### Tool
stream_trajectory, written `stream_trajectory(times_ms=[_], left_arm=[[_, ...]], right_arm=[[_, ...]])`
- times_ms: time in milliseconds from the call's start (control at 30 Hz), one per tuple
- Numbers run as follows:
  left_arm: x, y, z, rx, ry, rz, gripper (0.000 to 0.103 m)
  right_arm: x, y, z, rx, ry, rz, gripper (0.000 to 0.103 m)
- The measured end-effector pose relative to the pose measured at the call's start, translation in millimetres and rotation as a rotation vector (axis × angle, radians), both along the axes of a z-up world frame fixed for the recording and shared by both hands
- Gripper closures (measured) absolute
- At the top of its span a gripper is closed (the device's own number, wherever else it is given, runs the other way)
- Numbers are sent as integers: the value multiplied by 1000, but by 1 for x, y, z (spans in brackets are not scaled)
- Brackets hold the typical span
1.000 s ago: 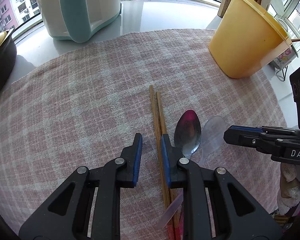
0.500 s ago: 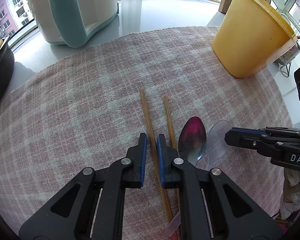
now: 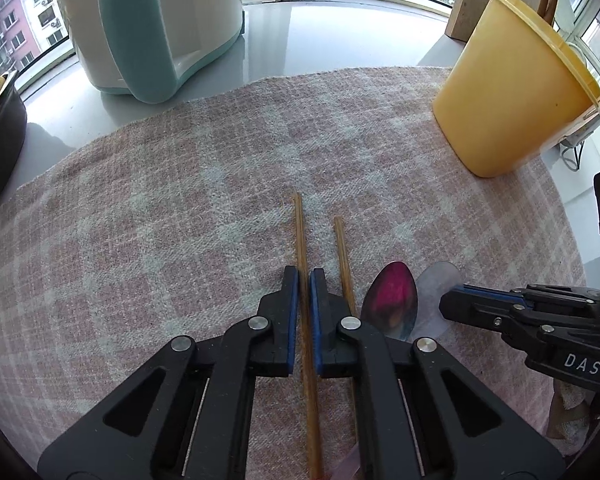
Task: Organize utensils
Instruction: 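Close the left tool on a wooden chopstick while the right tool grasps the clear plastic spoon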
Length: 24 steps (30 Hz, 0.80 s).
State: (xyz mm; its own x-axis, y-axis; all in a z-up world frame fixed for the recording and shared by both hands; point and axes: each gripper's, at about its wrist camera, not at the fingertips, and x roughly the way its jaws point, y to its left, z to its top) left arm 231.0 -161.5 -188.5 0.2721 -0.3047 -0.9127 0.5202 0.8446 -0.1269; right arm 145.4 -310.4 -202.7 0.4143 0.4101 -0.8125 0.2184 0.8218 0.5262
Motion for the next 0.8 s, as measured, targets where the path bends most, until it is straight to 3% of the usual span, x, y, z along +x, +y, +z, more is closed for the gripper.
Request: stream_trajectory(times_ms=[500, 800], left_arm=[[-5, 38, 15, -77, 1, 91, 100], [-16, 63, 32, -116, -6, 139, 100]], right_arm=[[3, -7, 30, -86, -81, 54, 103], [-3, -8, 33, -79, -81, 64, 103]])
